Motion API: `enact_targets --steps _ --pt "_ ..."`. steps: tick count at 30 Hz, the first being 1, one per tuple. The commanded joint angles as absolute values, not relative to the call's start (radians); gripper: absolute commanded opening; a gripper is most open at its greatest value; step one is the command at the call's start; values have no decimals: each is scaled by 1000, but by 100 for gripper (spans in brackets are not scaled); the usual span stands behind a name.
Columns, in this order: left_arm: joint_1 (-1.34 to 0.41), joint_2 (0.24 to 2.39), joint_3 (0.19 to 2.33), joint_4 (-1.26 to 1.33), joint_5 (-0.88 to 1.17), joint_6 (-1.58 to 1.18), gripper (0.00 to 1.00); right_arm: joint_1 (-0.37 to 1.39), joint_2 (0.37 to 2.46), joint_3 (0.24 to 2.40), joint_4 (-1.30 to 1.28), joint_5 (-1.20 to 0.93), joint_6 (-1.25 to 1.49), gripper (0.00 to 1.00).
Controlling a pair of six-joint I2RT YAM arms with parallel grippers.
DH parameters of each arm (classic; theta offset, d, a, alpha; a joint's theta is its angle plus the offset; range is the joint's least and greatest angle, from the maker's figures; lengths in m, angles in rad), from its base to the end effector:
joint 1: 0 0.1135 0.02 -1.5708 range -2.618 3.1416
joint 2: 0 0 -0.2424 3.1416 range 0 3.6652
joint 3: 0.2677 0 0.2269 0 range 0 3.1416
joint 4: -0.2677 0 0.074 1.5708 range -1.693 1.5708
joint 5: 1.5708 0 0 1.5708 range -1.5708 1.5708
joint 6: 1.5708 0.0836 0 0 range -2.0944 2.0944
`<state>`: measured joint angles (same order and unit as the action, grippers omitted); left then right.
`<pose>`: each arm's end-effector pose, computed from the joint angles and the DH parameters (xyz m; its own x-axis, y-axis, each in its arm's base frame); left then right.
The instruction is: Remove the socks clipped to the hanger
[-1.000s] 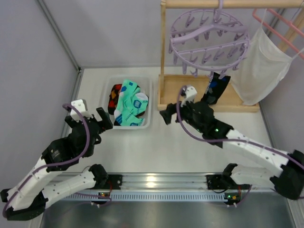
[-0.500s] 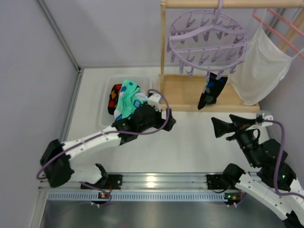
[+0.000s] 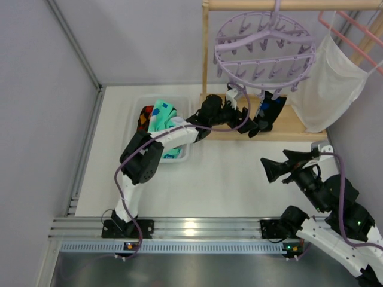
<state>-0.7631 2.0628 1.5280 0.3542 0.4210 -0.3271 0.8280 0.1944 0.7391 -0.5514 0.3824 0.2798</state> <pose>0.3386 -0.3711 0.2403 -0.4190 -0.0051 -0.9080 0.8308 0.4014 -0.3856 0.0837 0.0450 0.3240 -0.1234 0.2445 -0.9618 -0.4130 0.8686 0.2738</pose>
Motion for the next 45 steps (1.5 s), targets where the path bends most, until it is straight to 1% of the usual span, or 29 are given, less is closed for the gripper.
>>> enact_targets --steps 1,3,4,7,8,9,13,16,18,22,24,29,33,36,37,38,39,40,41,45 --pt "-756 2150 1688 477 595 -347 96 824 187 762 -535 310 229 100" --pt "-758 2206 1735 488 646 -388 88 824 175 762 -534 327 224 99" --pt "-759 2218 1755 501 656 -399 77 822 169 761 -534 357 225 99" --pt "-761 2223 1720 593 686 -442 54 822 144 747 -526 425 239 99" --pt "-762 2220 1707 610 692 -468 42 822 138 739 -519 437 244 99" --pt "-762 2220 1700 630 698 -478 35 822 130 735 -514 451 251 100" --pt "-761 2217 1655 696 724 -529 21 822 132 719 -499 497 267 99" --pt "-761 2195 1608 719 707 -554 0 822 155 722 -488 524 288 99" --pt "-761 2146 1557 721 654 -555 0 821 193 739 -491 552 299 99" --pt "-759 2021 1337 733 500 -531 0 822 293 782 -491 635 311 99" --pt "-759 1958 1281 733 438 -526 0 822 362 811 -477 643 307 99" --pt "-733 1879 1186 733 433 -581 0 821 532 891 -397 582 252 99" --pt "-689 1835 1132 732 448 -663 0 805 650 1023 -383 523 171 99" --pt "-651 1815 1118 732 509 -707 0 727 750 1127 -402 395 160 97" --pt "-634 1809 1114 732 537 -718 0 700 776 1150 -403 294 158 96" --pt "-626 1798 1109 732 546 -732 0 631 829 1175 -414 235 166 94" --pt "-618 1795 1103 732 555 -733 0 594 856 1216 -414 171 169 92" --pt "-611 1790 1100 732 567 -735 0 566 882 1230 -408 67 176 87" --pt "-609 1789 1101 732 589 -729 0 530 922 1241 -393 42 181 85" --pt "-600 1795 1109 732 647 -732 0 526 998 1278 -315 5 173 79"
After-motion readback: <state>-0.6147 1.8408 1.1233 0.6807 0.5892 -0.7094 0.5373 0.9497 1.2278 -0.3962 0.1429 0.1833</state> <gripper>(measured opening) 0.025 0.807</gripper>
